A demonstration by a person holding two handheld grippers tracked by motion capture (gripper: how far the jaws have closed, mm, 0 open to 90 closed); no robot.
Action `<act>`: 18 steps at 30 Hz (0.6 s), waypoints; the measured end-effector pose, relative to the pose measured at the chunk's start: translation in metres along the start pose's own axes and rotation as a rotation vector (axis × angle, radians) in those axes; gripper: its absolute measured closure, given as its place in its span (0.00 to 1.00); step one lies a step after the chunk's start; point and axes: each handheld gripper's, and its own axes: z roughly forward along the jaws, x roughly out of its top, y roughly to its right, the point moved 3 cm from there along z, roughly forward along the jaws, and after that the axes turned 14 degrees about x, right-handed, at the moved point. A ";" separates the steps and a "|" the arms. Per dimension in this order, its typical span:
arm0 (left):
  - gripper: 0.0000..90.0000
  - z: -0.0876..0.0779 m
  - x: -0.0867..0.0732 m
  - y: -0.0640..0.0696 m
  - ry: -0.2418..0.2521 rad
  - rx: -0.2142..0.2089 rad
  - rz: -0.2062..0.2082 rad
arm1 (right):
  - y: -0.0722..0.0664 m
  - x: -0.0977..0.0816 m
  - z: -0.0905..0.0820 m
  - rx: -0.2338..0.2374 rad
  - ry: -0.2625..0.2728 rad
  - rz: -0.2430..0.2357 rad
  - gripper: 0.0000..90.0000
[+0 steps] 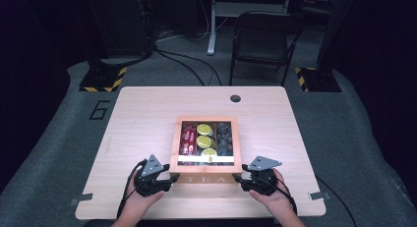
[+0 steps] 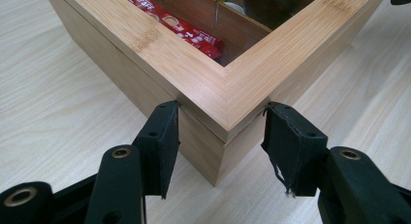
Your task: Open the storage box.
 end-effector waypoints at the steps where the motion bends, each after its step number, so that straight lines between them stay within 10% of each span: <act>1: 0.52 0.000 0.000 0.000 0.001 0.001 -0.003 | 0.000 0.000 0.000 -0.002 0.002 -0.006 0.54; 18: 0.52 -0.004 0.012 -0.002 0.059 0.018 -0.047 | 0.000 0.012 -0.007 -0.016 0.069 0.011 0.52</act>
